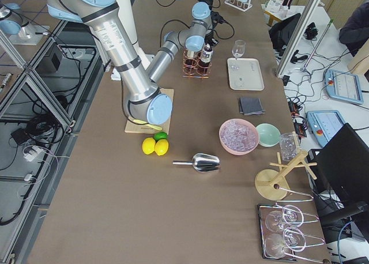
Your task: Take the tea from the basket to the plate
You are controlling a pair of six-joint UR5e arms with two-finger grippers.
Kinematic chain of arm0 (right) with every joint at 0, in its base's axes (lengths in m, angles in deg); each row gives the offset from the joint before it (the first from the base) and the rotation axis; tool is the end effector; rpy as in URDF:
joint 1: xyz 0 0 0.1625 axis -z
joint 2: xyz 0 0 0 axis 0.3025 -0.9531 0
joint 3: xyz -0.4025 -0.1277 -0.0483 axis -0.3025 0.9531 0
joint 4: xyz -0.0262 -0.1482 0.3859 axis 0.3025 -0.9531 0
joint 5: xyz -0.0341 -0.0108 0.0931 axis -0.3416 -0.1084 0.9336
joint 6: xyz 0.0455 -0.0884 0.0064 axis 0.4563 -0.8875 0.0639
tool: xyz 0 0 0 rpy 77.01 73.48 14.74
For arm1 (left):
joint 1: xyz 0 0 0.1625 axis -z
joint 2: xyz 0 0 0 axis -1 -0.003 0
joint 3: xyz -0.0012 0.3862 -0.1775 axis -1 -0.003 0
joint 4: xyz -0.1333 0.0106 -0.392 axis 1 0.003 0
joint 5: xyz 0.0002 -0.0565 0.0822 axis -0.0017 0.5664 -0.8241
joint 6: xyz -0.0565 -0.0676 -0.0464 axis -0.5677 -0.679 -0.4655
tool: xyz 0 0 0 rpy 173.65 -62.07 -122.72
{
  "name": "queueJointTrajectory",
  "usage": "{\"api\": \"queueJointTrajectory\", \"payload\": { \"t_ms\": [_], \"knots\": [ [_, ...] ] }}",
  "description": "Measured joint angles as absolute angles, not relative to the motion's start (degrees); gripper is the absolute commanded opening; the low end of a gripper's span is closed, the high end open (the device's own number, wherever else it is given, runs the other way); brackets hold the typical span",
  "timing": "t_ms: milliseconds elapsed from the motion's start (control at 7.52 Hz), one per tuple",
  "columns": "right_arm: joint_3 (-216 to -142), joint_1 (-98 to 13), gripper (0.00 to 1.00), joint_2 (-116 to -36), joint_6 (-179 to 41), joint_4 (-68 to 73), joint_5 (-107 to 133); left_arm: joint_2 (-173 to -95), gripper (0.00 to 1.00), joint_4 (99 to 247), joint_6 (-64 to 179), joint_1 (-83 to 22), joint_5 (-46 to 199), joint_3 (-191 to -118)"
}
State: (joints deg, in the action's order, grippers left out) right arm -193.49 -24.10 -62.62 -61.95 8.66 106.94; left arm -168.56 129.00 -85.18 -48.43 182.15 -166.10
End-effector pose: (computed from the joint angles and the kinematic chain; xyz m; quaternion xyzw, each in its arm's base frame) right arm -0.3896 -0.4646 0.1454 0.3421 -0.4845 -0.3032 0.7459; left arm 0.4217 -0.4698 0.0329 -0.3678 0.3130 -0.6278 0.6105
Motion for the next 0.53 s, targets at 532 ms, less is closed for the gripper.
{"api": "queueJointTrajectory", "payload": {
  "t_ms": [532],
  "knots": [
    [-193.9,-30.7,0.00,-59.4,-62.1,4.5,113.4,-168.6,0.00,129.0,-85.2,-48.4,182.1,-166.1]
  ]
}}
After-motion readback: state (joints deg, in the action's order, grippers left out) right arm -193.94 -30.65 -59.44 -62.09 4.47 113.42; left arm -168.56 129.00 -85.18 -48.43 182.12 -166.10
